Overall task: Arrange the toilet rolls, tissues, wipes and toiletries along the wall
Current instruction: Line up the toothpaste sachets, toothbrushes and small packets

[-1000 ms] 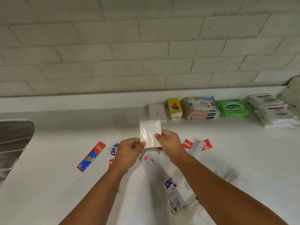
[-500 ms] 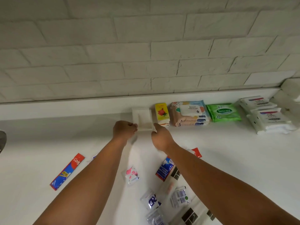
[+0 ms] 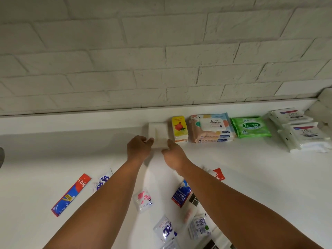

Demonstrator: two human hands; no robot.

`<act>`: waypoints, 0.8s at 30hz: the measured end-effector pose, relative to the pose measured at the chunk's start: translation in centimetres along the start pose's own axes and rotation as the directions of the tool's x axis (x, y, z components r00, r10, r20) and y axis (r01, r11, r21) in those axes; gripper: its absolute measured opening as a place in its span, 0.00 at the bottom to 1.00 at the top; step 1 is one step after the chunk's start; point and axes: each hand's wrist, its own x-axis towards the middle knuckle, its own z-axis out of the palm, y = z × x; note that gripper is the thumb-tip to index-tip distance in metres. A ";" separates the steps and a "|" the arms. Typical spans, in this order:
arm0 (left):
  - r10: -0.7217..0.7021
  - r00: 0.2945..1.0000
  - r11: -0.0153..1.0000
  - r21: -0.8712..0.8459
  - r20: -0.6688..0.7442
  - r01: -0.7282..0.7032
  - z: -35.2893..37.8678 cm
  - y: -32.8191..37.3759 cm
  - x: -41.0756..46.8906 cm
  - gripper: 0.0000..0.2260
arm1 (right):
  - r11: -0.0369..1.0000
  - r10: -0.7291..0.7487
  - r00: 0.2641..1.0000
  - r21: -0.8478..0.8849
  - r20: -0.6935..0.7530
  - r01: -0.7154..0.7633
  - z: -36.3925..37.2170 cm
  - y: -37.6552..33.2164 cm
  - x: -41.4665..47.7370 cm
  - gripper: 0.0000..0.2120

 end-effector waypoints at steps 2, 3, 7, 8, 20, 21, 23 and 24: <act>0.044 0.999 0.998 0.047 0.011 -0.044 0.1 0.0 -0.2 0.21 | 1.000 0.005 1.000 0.018 0.004 -0.005 -0.1 0.1 0.1 0.14; 0.059 0.998 0.996 0.072 0.007 -0.060 0.1 0.1 -0.3 0.22 | 0.999 0.014 1.000 0.031 0.010 -0.015 -0.1 0.0 0.1 0.14; 0.093 0.996 0.985 0.145 0.008 -0.093 0.1 0.4 -0.6 0.24 | 0.999 0.026 0.999 0.047 0.031 -0.027 -0.1 -0.2 0.0 0.14; 0.097 0.995 0.983 0.157 0.008 -0.097 0.1 0.5 -0.6 0.24 | 0.998 0.023 0.999 0.052 0.031 -0.024 -0.1 -0.2 0.0 0.14; 0.138 0.990 0.988 0.077 -0.020 -0.136 -2.3 -0.4 -4.0 0.14 | 0.989 -0.002 0.997 -0.147 0.075 0.013 -0.8 -0.8 -4.5 0.26; 0.156 0.987 0.986 0.067 -0.025 -0.154 -2.6 -0.5 -4.9 0.14 | 0.981 -0.016 0.996 -0.192 0.084 0.032 -0.7 -0.7 -5.1 0.28; 0.183 0.983 0.982 0.045 -0.030 -0.182 -3.2 -1.2 -6.5 0.12 | 0.962 -0.053 0.995 -0.262 0.088 0.075 -0.2 -0.5 -6.3 0.30; 0.197 0.980 0.980 0.034 -0.032 -0.196 -3.5 -1.7 -7.4 0.12 | 0.957 -0.075 0.994 -0.274 0.083 0.095 0.2 -0.3 -6.9 0.29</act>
